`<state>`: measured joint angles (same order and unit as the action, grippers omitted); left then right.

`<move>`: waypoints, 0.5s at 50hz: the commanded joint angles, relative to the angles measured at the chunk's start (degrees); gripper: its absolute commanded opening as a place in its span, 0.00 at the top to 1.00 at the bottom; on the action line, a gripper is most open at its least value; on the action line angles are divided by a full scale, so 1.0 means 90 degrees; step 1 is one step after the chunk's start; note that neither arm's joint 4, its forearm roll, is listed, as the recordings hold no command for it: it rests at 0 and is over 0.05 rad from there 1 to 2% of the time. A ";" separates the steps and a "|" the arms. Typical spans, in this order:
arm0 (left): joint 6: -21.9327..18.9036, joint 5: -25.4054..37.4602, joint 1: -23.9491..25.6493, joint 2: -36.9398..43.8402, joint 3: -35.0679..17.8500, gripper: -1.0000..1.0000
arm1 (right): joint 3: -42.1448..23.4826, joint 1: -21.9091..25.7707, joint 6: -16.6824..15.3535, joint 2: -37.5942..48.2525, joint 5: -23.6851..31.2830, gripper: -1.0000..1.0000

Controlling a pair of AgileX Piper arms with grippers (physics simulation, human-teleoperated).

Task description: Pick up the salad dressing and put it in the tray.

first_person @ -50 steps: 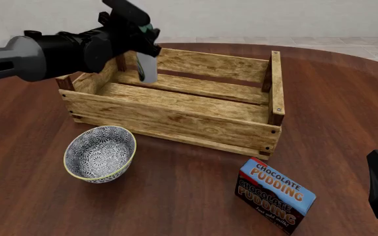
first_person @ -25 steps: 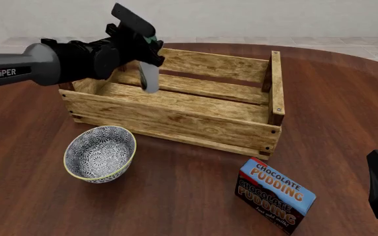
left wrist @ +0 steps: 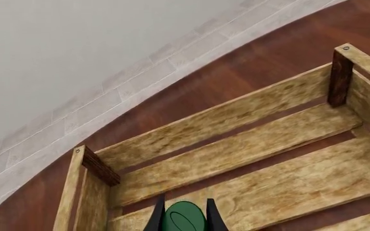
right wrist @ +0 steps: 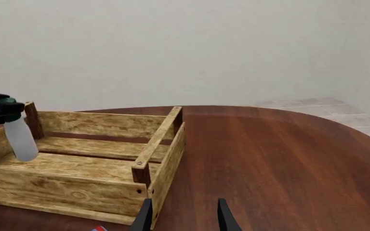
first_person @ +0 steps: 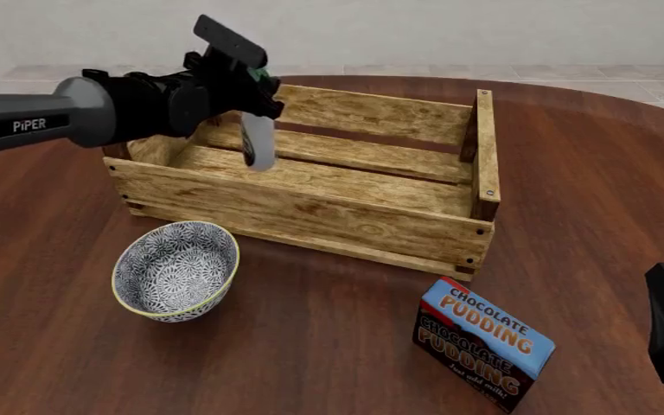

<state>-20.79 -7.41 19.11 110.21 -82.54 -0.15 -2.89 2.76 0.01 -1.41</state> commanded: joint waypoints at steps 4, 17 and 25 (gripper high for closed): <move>0.0064 0.0253 -0.0140 0.0159 -0.0282 1.00 | -0.0014 -0.0013 0.0004 0.0000 0.0009 0.00; 0.0122 0.0377 -0.0226 0.0303 -0.0414 1.00 | 0.0005 0.0005 -0.0011 0.0000 0.0004 0.00; 0.0130 0.0391 -0.0237 0.0343 -0.0412 1.00 | -0.0006 0.0002 -0.0008 0.0000 0.0013 0.00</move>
<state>-18.97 -4.31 17.37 112.91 -85.41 -0.15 -2.89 2.70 0.01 -1.35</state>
